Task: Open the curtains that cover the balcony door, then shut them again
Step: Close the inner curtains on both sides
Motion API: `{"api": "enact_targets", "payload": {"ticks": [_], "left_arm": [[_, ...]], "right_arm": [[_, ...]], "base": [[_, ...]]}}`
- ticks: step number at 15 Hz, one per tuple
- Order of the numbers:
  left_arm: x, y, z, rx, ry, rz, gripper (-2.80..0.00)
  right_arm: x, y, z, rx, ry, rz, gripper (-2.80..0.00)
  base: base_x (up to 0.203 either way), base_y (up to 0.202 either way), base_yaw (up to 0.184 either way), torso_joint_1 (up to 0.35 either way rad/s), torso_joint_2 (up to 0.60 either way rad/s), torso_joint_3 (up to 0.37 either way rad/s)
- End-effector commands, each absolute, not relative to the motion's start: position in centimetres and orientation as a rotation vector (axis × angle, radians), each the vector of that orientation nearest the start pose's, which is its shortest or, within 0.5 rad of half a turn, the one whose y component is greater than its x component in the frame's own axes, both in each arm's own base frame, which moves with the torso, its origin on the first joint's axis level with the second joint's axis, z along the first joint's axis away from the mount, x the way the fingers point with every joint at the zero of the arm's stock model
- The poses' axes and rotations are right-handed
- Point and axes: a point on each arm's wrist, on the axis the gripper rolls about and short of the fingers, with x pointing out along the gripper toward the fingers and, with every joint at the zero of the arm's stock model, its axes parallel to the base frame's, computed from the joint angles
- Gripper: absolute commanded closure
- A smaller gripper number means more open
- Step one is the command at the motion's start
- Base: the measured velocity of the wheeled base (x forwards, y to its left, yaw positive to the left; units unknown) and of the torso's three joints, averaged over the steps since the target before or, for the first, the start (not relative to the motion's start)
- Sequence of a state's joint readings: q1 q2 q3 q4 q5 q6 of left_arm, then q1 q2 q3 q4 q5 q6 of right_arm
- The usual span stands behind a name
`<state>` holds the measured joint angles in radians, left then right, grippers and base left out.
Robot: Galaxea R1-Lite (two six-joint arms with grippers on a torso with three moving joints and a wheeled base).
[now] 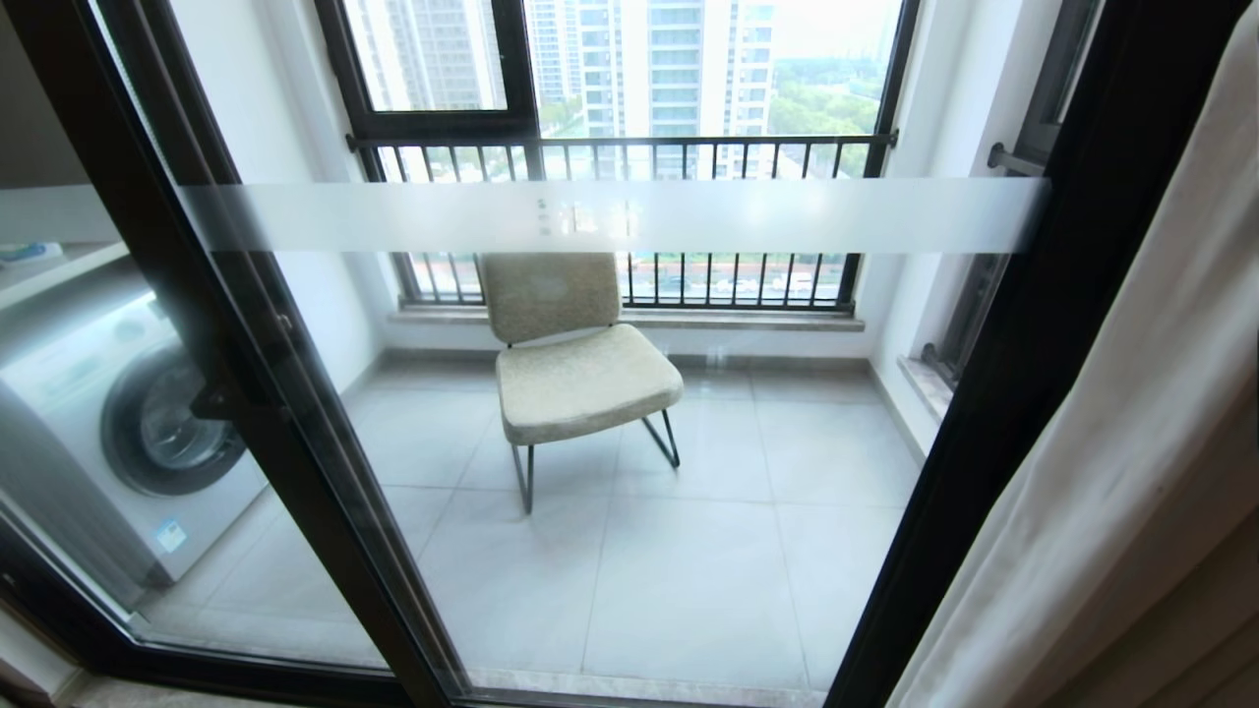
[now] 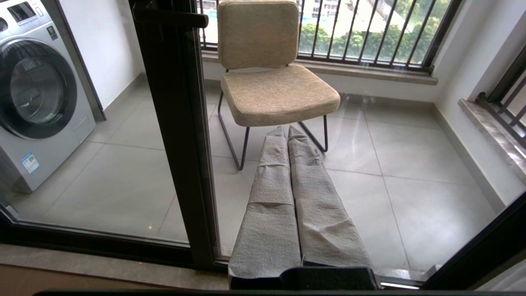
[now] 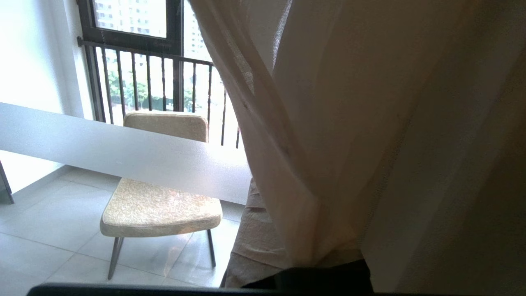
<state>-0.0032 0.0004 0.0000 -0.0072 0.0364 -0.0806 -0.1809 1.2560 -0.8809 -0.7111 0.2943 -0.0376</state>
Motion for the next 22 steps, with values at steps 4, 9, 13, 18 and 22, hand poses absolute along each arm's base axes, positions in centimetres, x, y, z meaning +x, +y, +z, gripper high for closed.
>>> {"api": "enact_targets", "payload": {"ticks": [4, 9, 13, 18, 22], "left_arm": [[-2.28, 0.09, 7.63, -0.081, -0.009, 0.033, 0.00], [-2.28, 0.09, 7.63, -0.081, -0.009, 0.033, 0.00], [-2.28, 0.09, 7.64, -0.083, -0.010, 0.033, 0.00], [-2.28, 0.09, 7.63, -0.081, -0.009, 0.033, 0.00], [-2.28, 0.09, 7.63, -0.081, -0.009, 0.033, 0.00]], "right_arm": [[19.14, -2.80, 32.37, -0.117, -0.329, 0.109, 0.00], [18.95, -2.77, 32.45, -0.116, -0.332, 0.109, 0.00], [18.81, -2.77, 32.49, -0.116, -0.333, 0.104, 0.00], [18.88, -2.77, 32.43, -0.117, -0.333, 0.105, 0.00], [18.92, -2.77, 32.37, -0.117, -0.330, 0.105, 0.00]], "base": [[0.000, 0.000, 0.000, 0.000, 0.00, 0.000], [0.000, 0.000, 0.000, 0.000, 0.00, 0.000], [0.000, 0.000, 0.000, 0.000, 0.00, 0.000], [0.000, 0.000, 0.000, 0.000, 0.00, 0.000], [0.000, 0.000, 0.000, 0.000, 0.00, 0.000]]}}
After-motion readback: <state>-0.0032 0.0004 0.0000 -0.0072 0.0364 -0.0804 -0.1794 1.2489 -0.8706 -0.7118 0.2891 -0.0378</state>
